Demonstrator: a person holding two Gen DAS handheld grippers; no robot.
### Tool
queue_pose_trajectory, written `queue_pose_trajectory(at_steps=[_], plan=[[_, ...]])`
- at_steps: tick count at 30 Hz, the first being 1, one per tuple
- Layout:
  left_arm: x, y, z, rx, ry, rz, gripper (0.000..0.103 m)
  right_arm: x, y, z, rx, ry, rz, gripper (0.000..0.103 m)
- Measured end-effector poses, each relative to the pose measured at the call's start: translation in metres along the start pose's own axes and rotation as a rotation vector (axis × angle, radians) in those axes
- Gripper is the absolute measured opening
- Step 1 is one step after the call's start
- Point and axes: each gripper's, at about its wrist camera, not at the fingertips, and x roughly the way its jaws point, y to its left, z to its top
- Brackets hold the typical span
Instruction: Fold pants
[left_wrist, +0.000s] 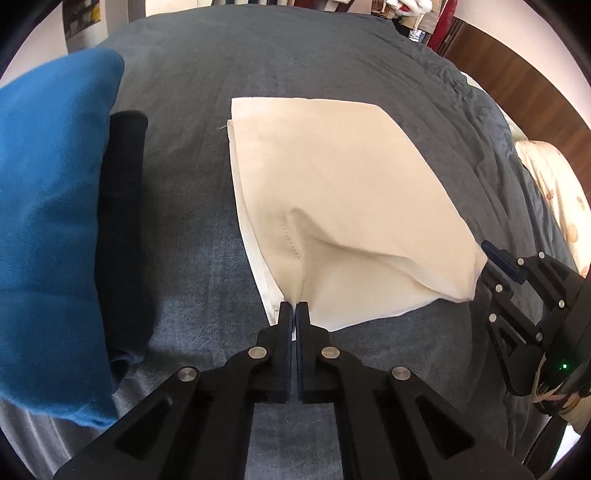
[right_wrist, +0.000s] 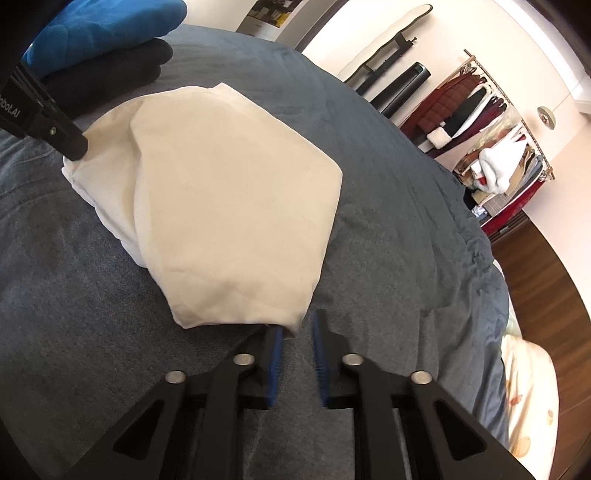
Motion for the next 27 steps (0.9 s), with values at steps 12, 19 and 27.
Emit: queue_pose_trajectory(at_steps=[12,19,27], plan=[[0.002,-0.011,0.001,0.125,0.061,0.076,0.003,0.007,-0.005,-0.002,0.058,0.053,0.006,0.004],[0.008,-0.011,-0.007,0.175,0.093,0.096,0.003,0.012,0.004,-0.006,0.000,0.068,-0.011,0.004],[-0.001,-0.006,-0.007,0.176,0.072,0.136,0.002,0.014,-0.001,-0.005,0.013,0.077,-0.024,0.004]])
